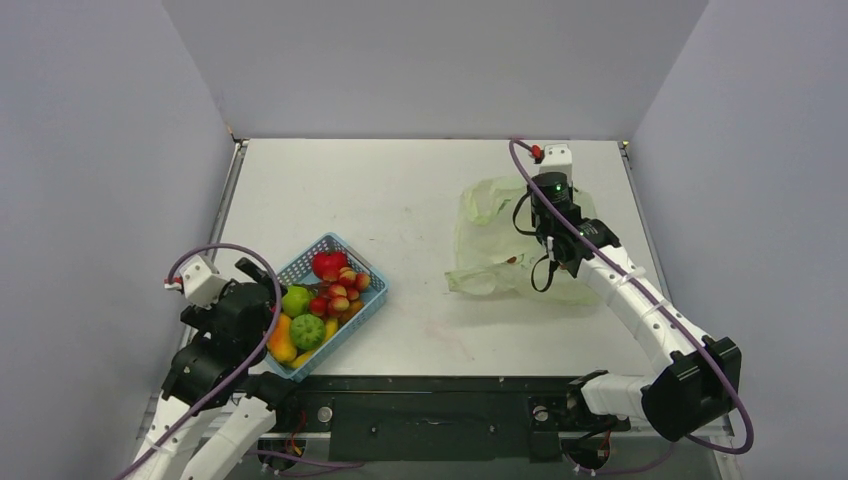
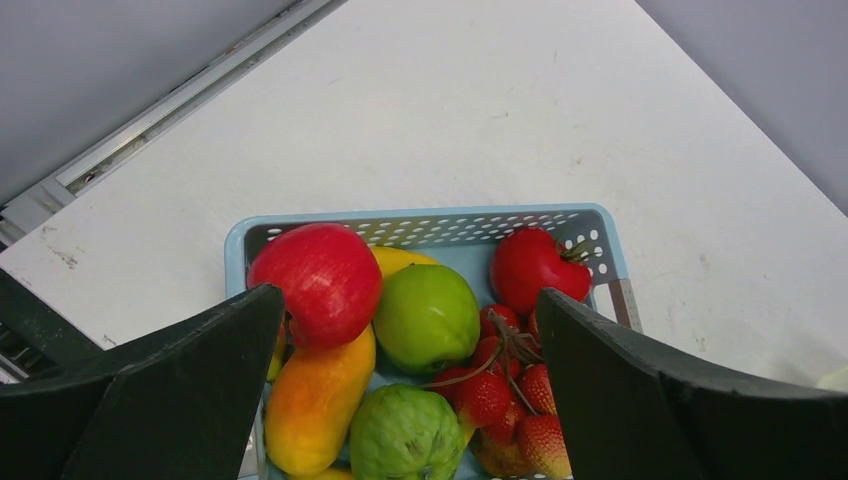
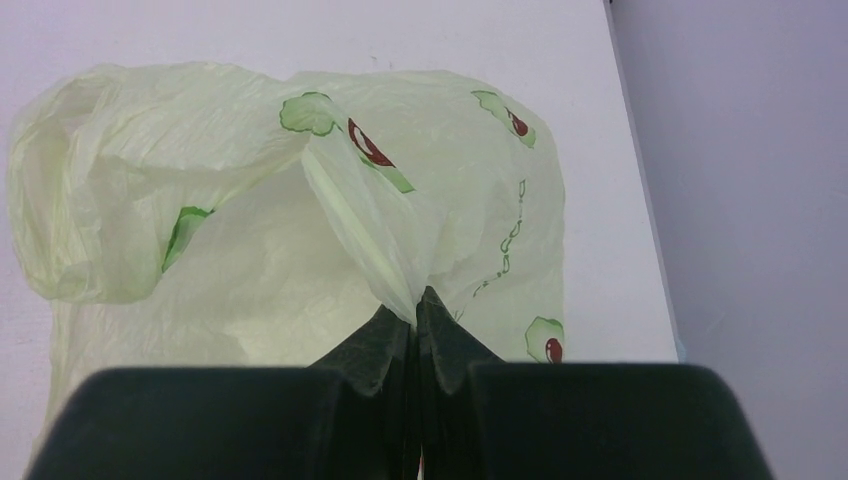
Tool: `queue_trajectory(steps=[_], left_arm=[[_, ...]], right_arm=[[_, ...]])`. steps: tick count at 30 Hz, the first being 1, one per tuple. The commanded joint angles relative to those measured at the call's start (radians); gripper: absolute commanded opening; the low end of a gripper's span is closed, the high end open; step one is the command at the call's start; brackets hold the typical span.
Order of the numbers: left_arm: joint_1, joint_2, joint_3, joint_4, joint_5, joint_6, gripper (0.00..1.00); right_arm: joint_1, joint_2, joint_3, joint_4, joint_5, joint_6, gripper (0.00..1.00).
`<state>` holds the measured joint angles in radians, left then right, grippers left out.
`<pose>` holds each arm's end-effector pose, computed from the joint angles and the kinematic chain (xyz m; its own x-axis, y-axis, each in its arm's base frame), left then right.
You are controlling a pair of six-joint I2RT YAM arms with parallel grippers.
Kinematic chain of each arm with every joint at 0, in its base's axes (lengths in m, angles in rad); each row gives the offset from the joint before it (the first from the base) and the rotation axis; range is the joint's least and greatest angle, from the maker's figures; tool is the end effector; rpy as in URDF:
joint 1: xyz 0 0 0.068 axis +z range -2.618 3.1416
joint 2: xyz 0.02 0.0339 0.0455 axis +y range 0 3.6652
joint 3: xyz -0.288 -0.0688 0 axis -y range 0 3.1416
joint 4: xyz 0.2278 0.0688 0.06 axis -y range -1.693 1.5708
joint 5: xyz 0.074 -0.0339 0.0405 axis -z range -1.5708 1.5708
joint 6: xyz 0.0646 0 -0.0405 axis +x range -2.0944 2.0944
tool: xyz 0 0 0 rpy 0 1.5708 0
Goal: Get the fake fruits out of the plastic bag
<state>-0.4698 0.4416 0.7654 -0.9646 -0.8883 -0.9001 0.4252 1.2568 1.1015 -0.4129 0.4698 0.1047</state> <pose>0.0659 0.0228 0.2973 -0.1205 -0.4930 -0.8617 -0.5849 0.7366 -0.3396 0.2638 0.0873 0.3406 -0.4896 -0.1194 -0.8637 0.0311 0.9876 -0.1542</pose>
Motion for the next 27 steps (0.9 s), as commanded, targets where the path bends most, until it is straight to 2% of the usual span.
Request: queue_trajectory(steps=[1,2,3,5,6,8,10,17,20,27], left_arm=[[0.002,-0.012,0.088,0.090,0.053,0.071,0.97],[0.002,-0.013,0.094,0.103,0.060,0.080,0.97],[0.002,-0.015,0.105,0.111,0.078,0.088,0.97],[0.001,-0.014,0.122,0.131,0.103,0.111,0.97],[0.002,-0.013,0.128,0.143,0.111,0.126,0.97],[0.002,-0.005,0.153,0.157,0.142,0.153,0.97],[0.002,0.004,0.180,0.178,0.168,0.189,0.97],[0.001,0.014,0.299,0.321,0.302,0.380,0.97],[0.001,0.041,0.382,0.347,0.341,0.421,0.97],[0.000,0.096,0.548,0.384,0.394,0.512,0.97]], right_arm=[[-0.050,0.021,0.072,-0.006,-0.004,0.072,0.01],[-0.058,0.026,0.094,-0.020,-0.008,0.072,0.07],[-0.060,0.031,0.102,-0.023,-0.011,0.064,0.24],[-0.061,0.028,0.123,-0.028,-0.025,0.049,0.40],[-0.061,0.025,0.126,-0.035,-0.031,0.042,0.44],[-0.058,-0.009,0.138,-0.043,-0.055,0.036,0.70],[-0.056,-0.044,0.151,-0.054,-0.069,0.038,0.78],[-0.055,-0.165,0.245,-0.162,-0.041,0.091,0.82],[-0.056,-0.243,0.288,-0.209,-0.006,0.123,0.82],[-0.054,-0.441,0.342,-0.269,0.065,0.079,0.84]])
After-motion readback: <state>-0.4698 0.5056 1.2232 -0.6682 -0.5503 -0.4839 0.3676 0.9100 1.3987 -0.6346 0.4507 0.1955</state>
